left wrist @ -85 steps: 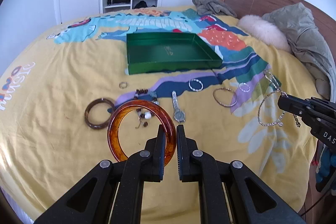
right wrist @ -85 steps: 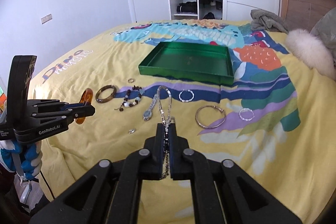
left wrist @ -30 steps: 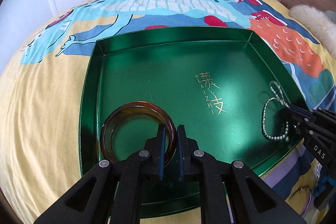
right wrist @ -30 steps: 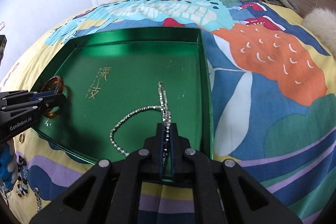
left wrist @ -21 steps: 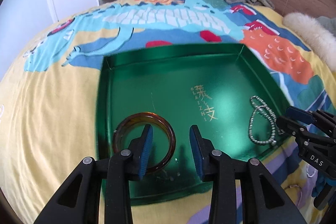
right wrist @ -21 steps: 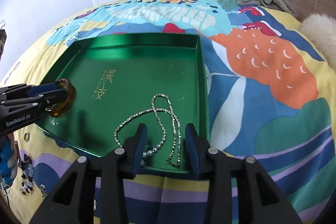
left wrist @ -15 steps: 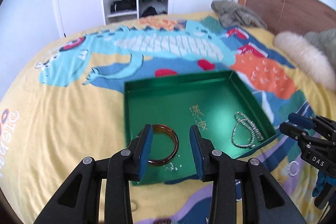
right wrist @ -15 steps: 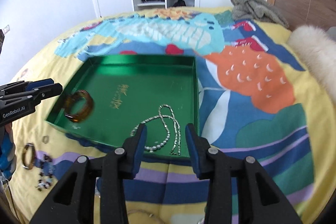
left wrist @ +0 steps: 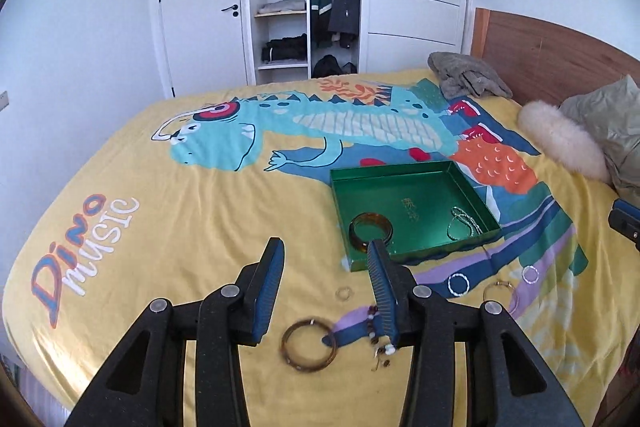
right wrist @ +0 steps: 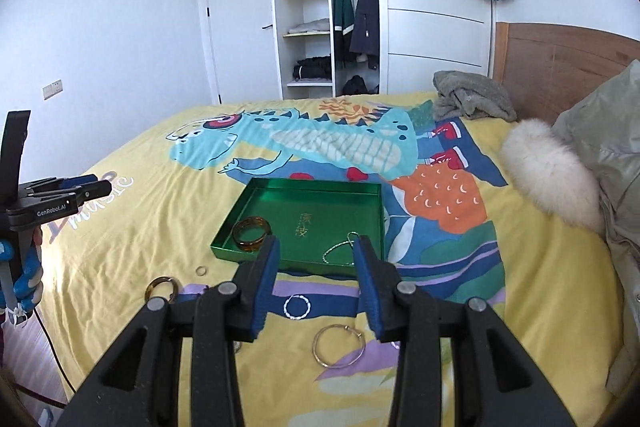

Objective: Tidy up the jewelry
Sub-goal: 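Open both tools to release the bangle and necklace, then lift away, then grasp the dark brown bangle with the left tool while the right tool grasps a ring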

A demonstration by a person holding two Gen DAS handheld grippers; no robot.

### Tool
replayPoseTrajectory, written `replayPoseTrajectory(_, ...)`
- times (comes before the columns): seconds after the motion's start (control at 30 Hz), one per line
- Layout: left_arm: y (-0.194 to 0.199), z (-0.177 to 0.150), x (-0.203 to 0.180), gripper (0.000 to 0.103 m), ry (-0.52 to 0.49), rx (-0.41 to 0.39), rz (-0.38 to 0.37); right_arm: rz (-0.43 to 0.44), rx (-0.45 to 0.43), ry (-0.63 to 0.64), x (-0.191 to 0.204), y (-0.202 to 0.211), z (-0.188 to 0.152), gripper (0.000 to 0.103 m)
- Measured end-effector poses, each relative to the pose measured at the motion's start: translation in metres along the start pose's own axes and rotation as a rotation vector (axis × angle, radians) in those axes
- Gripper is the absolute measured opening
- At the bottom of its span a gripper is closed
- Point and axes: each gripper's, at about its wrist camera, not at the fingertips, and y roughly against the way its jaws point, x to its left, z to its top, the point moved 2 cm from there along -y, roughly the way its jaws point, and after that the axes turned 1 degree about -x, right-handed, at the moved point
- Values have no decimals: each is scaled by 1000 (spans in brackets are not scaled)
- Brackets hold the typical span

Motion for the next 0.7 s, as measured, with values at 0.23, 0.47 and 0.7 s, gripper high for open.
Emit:
replayPoseTrajectory(0.23, 46, -45, 18, 43, 23, -15, 1, 19, -39, -1, 24, 60, -22, 37)
replayPoseTrajectory(0.47, 66, -82, 17, 43, -5, -20, -3, 49, -54, 16, 46, 94, -47, 37)
replayPoseTrajectory(0.7, 34, -111, 17, 43, -18, 40, -31, 126, 1, 43, 67, 72, -77, 37)
